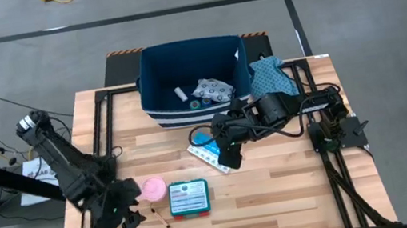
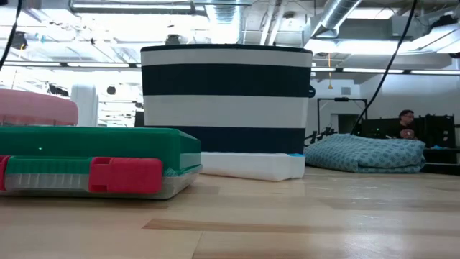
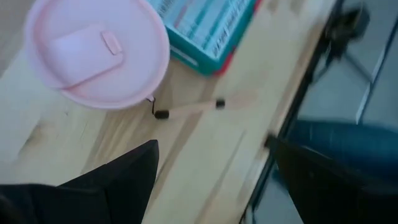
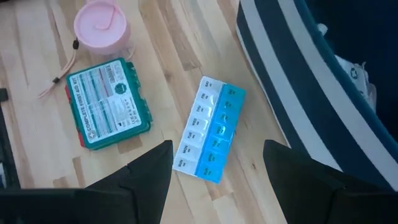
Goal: Pick & place medical supplies in basket/bin
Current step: Put the pink bottle into the bin
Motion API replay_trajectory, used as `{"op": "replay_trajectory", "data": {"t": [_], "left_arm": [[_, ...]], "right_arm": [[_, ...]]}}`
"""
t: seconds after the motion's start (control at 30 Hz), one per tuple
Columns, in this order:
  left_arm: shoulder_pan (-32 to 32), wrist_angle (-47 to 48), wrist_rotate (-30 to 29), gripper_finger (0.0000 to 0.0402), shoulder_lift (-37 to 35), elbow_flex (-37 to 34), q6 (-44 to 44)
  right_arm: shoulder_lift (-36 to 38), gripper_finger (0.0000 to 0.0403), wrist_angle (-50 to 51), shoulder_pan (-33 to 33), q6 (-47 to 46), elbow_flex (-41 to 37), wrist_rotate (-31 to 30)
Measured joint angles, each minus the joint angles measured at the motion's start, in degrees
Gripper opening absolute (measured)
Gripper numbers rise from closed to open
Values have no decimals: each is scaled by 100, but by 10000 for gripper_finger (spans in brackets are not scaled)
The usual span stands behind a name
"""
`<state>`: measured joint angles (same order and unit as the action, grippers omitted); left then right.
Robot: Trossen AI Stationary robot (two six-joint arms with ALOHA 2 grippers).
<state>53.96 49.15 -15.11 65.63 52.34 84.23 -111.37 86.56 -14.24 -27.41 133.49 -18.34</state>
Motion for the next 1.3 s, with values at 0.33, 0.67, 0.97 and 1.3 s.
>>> {"op": "replay_trajectory", "data": {"t": [0.33, 0.67, 0.97, 1.3], "left_arm": [[567, -759, -2005, 313, 1252, -2, 1928], [260, -2741, -1445, 313, 2551, 165, 2591], [255, -2133, -1131, 313, 2625, 822, 2615], [620, 89, -769, 313, 2410, 1480, 2700]], "right_arm": [[0, 245, 2, 342, 447, 0, -291], [0, 245, 190, 426, 1426, 0, -270], [0, 245, 195, 426, 1892, 0, -257], [0, 245, 302, 416, 1433, 0, -255]]}}
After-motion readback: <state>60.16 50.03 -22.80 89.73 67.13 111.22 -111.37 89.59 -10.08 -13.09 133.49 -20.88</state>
